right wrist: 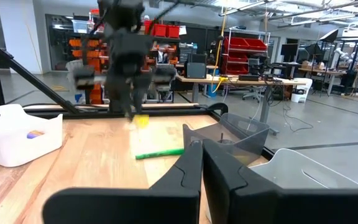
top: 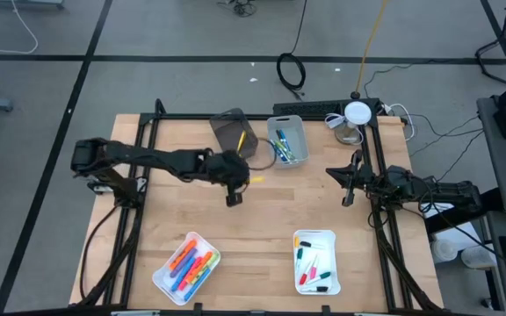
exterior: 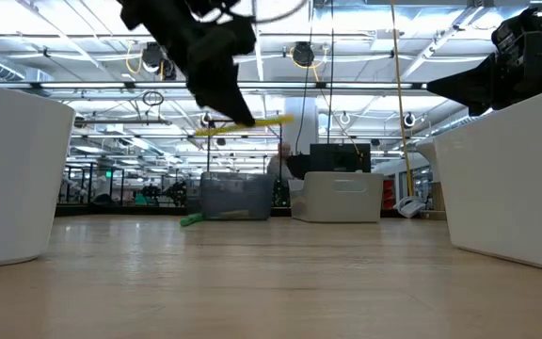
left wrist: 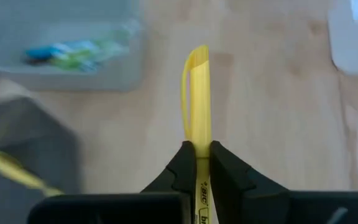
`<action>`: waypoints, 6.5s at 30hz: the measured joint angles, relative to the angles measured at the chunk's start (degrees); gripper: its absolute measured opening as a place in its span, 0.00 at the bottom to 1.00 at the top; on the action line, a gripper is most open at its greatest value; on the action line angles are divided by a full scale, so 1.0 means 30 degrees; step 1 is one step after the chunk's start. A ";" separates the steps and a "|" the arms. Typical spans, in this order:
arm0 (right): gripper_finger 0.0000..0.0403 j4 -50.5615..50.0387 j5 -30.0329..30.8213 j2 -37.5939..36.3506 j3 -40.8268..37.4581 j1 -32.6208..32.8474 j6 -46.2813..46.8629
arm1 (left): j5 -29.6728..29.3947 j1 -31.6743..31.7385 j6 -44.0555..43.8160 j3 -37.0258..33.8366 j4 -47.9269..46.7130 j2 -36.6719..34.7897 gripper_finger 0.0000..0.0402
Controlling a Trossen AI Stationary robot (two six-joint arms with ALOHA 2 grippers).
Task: Pick & Place Markers
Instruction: Put the yellow pen into the black bin, then put the green pen into the black bin
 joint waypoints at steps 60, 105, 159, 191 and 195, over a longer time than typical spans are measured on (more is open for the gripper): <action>0.00 0.0007 0.0000 0.0007 -0.0003 0.0007 0.0000 | 0.0889 0.6860 0.6056 -0.3177 -0.5826 -0.0799 0.59; 0.00 0.0007 0.0000 0.0007 -0.0002 0.0005 0.0000 | 0.1095 0.6528 0.4618 -0.3220 -0.6074 0.2060 0.07; 0.00 0.0007 0.0000 0.0000 0.0002 0.0005 0.0000 | 0.0426 0.9248 -0.8106 0.6594 -1.0100 0.5407 0.24; 0.00 0.0007 0.0000 0.0005 0.0002 0.0004 0.0000 | 0.1834 0.3760 0.1757 0.1494 -0.8025 0.2304 0.41; 0.00 0.0007 0.0000 0.0006 0.0002 0.0001 0.0000 | 0.1239 0.3726 -0.0152 -0.0698 -0.4121 0.2304 0.41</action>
